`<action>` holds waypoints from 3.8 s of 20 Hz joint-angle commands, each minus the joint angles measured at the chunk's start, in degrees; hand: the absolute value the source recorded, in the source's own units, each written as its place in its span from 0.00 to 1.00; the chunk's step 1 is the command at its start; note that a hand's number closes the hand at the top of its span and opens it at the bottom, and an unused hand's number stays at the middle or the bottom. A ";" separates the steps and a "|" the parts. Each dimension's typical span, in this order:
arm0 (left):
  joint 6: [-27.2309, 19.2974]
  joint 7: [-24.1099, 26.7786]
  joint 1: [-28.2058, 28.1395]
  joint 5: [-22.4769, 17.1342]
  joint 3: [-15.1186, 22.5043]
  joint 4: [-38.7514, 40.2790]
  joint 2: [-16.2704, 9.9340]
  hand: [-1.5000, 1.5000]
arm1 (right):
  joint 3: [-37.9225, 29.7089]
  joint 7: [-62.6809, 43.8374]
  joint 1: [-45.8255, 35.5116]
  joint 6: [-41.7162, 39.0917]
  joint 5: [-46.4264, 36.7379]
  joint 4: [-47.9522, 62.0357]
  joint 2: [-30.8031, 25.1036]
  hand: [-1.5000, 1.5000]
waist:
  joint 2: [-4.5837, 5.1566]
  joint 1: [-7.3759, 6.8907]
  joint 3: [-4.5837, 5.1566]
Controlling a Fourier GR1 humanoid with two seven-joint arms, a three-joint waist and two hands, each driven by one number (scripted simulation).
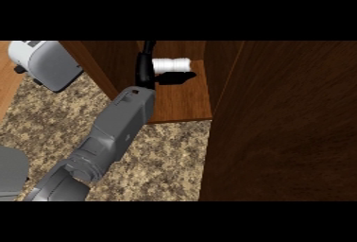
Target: Pick up the bottled water, place it into the cabinet and close the cabinet
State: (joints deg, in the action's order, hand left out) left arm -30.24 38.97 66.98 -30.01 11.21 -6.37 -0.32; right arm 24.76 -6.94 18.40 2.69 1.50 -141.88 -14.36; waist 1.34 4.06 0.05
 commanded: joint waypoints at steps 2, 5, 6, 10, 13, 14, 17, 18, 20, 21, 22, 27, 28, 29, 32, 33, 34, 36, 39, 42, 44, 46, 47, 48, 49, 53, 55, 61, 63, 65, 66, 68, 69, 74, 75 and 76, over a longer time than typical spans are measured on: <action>7.35 2.06 -0.43 -0.78 -0.82 -3.16 0.31 0.00 | -1.29 -0.94 0.95 -0.96 3.11 -3.07 -0.51 0.00 | -0.26 -0.39 -0.01; 14.96 3.54 -2.14 -1.09 -0.36 -5.13 0.31 0.00 | -1.63 -1.63 2.39 -1.09 2.87 -3.97 -1.00 0.00 | -0.45 -0.55 0.00; 15.17 1.23 0.89 -1.64 -0.71 -5.76 0.32 0.00 | -1.03 0.35 2.20 -1.25 2.26 -2.92 -0.33 0.00 | -0.50 -0.30 -0.03; 17.05 -1.64 -1.91 -4.33 0.80 -11.79 0.32 0.00 | -3.98 -0.83 3.04 -1.97 3.20 -3.72 -1.28 0.00 | -1.28 -1.77 -0.06; 18.00 -1.80 -6.71 -6.33 3.01 -16.56 0.32 0.00 | -2.59 0.17 3.60 -1.59 1.95 -3.42 0.04 0.00 | -1.52 -2.36 -0.06; 18.04 -0.70 -7.71 -7.24 3.87 -16.70 0.32 0.00 | 0.16 -2.70 3.49 -0.84 -0.96 -6.57 0.00 0.00 | -1.35 -1.85 -0.02; 18.17 -1.02 -12.89 -8.00 6.16 -22.17 0.32 0.00 | 0.33 -3.51 5.06 -0.42 -2.53 -8.54 -0.40 0.00 | -1.63 -2.80 -0.01; 13.60 -5.77 -10.89 -9.25 8.77 -28.07 0.32 0.00 | -2.53 -3.07 1.27 -1.25 0.70 -4.53 -0.14 0.00 | -1.75 -3.40 -0.05; 16.59 -4.11 -17.38 -7.93 8.89 -30.54 0.32 0.00 | -3.85 -5.42 3.80 -1.84 2.68 -9.51 -1.88 0.00 | -1.86 -4.06 -0.05; 14.40 -7.52 -17.34 -7.66 9.06 -34.45 0.32 1.00 | -2.97 -1.95 5.20 -1.76 1.63 -7.61 -0.88 0.00 | -2.01 -4.33 -0.08; 14.42 -6.59 -20.94 -6.45 10.26 -36.33 0.32 1.00 | -5.52 -5.46 1.78 -2.34 3.12 -7.31 -1.94 0.00 | -1.86 -4.74 -0.06; 11.52 -12.17 -31.90 -5.49 14.51 -52.20 -2.72 1.00 | -0.75 -5.89 0.10 -2.35 -4.39 -6.42 -2.80 0.00 | -2.40 -6.18 0.00; 12.70 -9.81 -36.31 -4.69 15.58 -52.92 -3.75 1.00 | 1.57 -5.38 0.10 -3.27 -5.37 -5.60 -3.34 0.00 | -2.29 -5.98 0.02; 10.64 -10.11 -36.58 -3.79 16.18 -55.07 -3.13 1.00 | -1.86 -5.14 0.83 -5.73 -3.22 -6.42 -6.52 1.00 | -2.12 -5.29 -0.04; 11.98 -12.67 -42.53 -4.12 16.28 -62.49 -8.85 1.00 | 1.61 -8.28 0.13 -7.37 -3.86 -6.15 -8.23 1.00 | -2.02 -5.34 -0.02; 10.73 -11.52 -45.39 -3.49 17.94 -64.50 -7.13 1.00 | 5.55 -10.79 -1.28 -6.95 -5.43 -7.17 -7.62 1.00 | -2.07 -5.49 0.04; 10.78 -11.86 -47.43 -3.16 17.81 -67.71 -9.12 1.00 | 3.18 -10.91 -2.48 -8.08 -3.45 -5.87 -8.71 1.00 | -1.89 -5.38 -0.01; 8.10 -15.27 -51.91 -2.71 19.16 -76.32 -11.55 1.00 | 7.09 -13.72 -1.20 -6.63 -2.96 -7.46 -7.27 1.00 | -2.04 -5.37 -0.04; 9.50 -13.91 -57.15 -2.57 17.57 -81.11 -14.29 1.00 | 10.10 -17.33 -3.00 -6.56 -0.19 -7.49 -5.69 1.00 | -1.64 -4.74 -0.03; 12.84 -12.63 -62.93 -3.67 16.38 -85.32 -18.33 1.00 | 15.56 -21.84 -7.12 -4.18 -3.75 -8.65 -2.15 1.00 | -1.65 -4.75 0.03; 12.99 -12.91 -66.70 -2.68 15.89 -89.51 -21.52 1.00 | 17.53 -22.46 -8.76 -4.17 -4.30 -5.84 -1.01 1.00 | -1.63 -4.71 0.00; 11.98 -15.03 -68.55 -3.56 15.16 -94.58 -22.42 1.00 | 20.00 -23.26 -11.67 -3.38 -4.91 -3.85 1.65 1.00 | -1.65 -4.81 0.00; 13.50 -11.36 -71.53 -3.47 14.75 -91.17 -22.15 1.00 | 21.11 -26.29 -15.28 -2.62 -5.75 -1.76 3.73 1.00 | -1.56 -5.04 0.07; 11.86 -13.25 -70.93 -3.42 14.00 -95.24 -22.65 1.00 | 23.76 -27.17 -15.73 -1.99 -7.85 -1.80 4.76 1.00 | -1.68 -4.89 0.05; 10.82 -14.85 -69.84 -3.22 14.07 -94.69 -22.15 1.00 | 28.31 -26.74 -15.16 -0.59 -10.30 0.06 6.83 1.00 | -1.76 -4.51 0.06; 16.77 -9.93 -76.25 -5.40 10.55 -95.48 -25.54 1.00 | 29.71 -30.34 -23.54 -0.01 -10.64 6.58 13.78 1.00 | -1.68 -5.34 0.11; 16.77 -11.43 -79.45 -6.66 10.14 -98.92 -26.59 1.00 | 31.76 -29.31 -27.15 1.15 -13.34 10.37 14.04 1.00 | -1.76 -5.60 0.08; 20.90 -9.05 -81.56 -7.85 6.57 -98.22 -28.25 1.00 | 27.31 -31.60 -41.86 9.64 -15.08 14.20 13.94 1.00 | -1.49 -6.08 0.16; 23.26 -8.52 -82.51 -8.89 5.19 -97.99 -29.51 1.00 | 27.24 -32.71 -44.09 13.19 -15.49 17.54 13.89 1.00 | -1.50 -6.23 0.17; 24.31 -8.06 -83.90 -9.48 3.96 -97.93 -30.43 1.00 | 23.22 -32.27 -46.87 14.43 -14.78 20.14 13.85 1.00 | -1.32 -6.92 0.19; 25.57 -6.37 -83.64 -9.55 3.89 -95.26 -29.27 1.00 | 22.29 -34.86 -48.64 15.88 -14.22 18.60 13.85 1.00 | -1.34 -6.42 0.24; 27.37 -7.98 -85.57 -10.92 3.08 -97.50 -31.57 1.00 | 20.31 -31.87 -49.80 18.18 -11.64 23.02 13.85 1.00 | -1.12 -7.25 0.16; 25.86 -8.23 -83.63 -9.55 3.03 -97.21 -31.06 1.00 | 18.95 -32.80 -51.13 18.55 -9.82 25.13 13.86 1.00 | -1.02 -6.76 0.13; 29.38 -8.34 -86.63 -12.10 -0.36 -98.29 -33.04 1.00 | 8.76 -26.26 -57.65 19.49 2.48 37.61 14.19 1.00 | -0.88 -6.63 -0.02; 29.67 -9.04 -87.78 -13.00 -1.22 -99.57 -33.66 1.00 | 9.11 -24.77 -59.17 19.86 4.58 40.86 14.23 1.00 | -0.94 -6.77 -0.03; 30.11 -8.48 -87.96 -12.18 -1.63 -99.38 -34.07 1.00 | 5.30 -22.33 -58.95 15.72 7.48 43.22 14.26 1.00 | -0.85 -6.56 -0.05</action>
State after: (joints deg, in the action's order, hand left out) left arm -1.96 30.67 -19.37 -41.46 11.73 -104.83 -32.85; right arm 36.78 -33.91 -36.38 21.04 1.19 -108.41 -1.57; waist 0.33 -2.69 0.08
